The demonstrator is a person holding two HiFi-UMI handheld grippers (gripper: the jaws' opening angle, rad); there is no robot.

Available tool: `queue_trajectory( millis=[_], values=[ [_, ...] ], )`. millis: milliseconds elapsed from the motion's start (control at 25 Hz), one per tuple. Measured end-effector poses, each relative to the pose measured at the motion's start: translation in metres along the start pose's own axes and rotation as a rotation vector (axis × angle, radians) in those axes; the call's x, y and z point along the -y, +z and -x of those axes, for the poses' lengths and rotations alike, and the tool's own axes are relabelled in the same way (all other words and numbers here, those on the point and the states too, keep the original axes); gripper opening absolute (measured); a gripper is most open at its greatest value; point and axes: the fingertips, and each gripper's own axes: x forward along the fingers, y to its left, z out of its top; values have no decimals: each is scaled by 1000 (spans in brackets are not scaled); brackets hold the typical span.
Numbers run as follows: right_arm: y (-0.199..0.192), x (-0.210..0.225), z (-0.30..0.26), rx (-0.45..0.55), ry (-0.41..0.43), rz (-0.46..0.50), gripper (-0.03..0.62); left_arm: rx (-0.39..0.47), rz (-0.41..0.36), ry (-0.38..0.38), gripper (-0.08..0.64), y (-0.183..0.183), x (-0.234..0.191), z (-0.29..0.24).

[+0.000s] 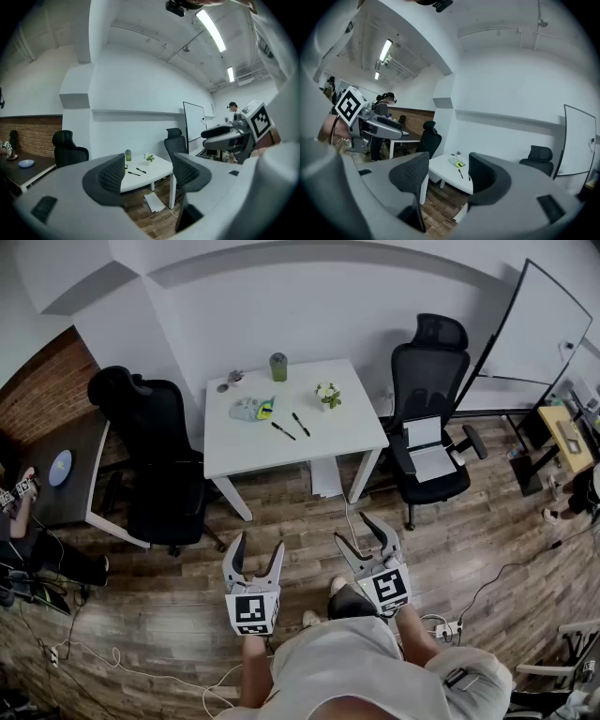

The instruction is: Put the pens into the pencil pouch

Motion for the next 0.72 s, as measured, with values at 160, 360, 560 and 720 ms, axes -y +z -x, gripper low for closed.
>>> queue_trajectory(
  millis=[160, 360, 560, 720],
  values=[
    [-2, -6, -1, 7, -17, -63, 267, 23, 6, 19, 308, 5, -8, 6],
    [1, -8, -12, 12, -27, -61, 278, 36, 18, 21, 308, 3, -14, 3],
    [-3, 1, -32, 6, -17, -59, 278, 32, 19, 16, 308, -1, -20, -20],
    [-11, 16, -53, -5, -17, -74, 278, 17, 7, 17, 308, -5, -28, -44]
  ],
)
